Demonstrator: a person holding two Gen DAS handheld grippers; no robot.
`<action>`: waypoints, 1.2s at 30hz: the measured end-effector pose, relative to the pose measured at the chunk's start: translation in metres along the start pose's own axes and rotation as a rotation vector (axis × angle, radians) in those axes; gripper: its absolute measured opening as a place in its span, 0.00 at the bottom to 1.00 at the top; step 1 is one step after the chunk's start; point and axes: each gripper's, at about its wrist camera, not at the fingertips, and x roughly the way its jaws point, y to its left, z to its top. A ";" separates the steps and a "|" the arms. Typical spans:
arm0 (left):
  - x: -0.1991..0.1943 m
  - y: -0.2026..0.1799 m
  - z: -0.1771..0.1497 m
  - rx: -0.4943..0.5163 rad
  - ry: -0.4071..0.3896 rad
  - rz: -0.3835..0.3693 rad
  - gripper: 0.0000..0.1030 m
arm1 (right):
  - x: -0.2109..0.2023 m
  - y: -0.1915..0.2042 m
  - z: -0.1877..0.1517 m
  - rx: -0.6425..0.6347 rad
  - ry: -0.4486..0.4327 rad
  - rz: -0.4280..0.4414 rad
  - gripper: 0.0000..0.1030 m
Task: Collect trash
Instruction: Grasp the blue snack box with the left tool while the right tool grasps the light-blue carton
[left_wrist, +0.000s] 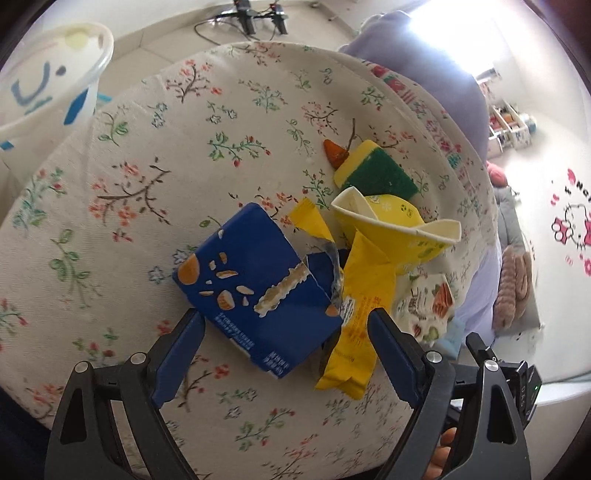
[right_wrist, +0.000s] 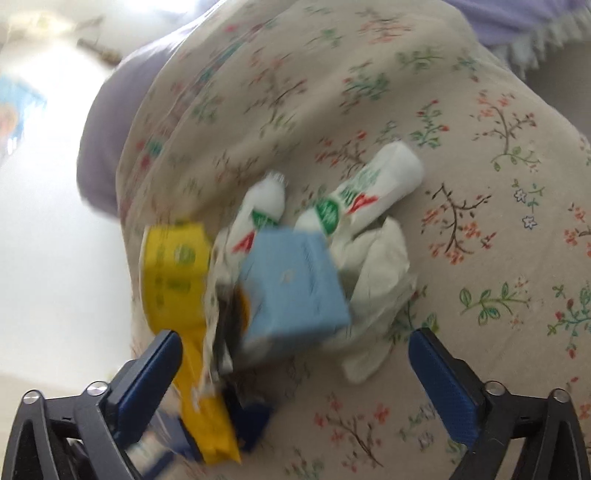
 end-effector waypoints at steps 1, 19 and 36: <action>0.004 -0.003 0.003 -0.011 -0.003 0.005 0.88 | 0.001 -0.002 0.003 0.029 -0.006 0.008 0.90; 0.042 -0.030 0.024 0.128 0.005 0.165 0.81 | 0.023 -0.012 0.005 0.112 0.039 0.103 0.49; 0.004 -0.013 0.026 0.128 -0.040 0.115 0.63 | -0.025 0.006 0.007 -0.023 -0.079 0.140 0.39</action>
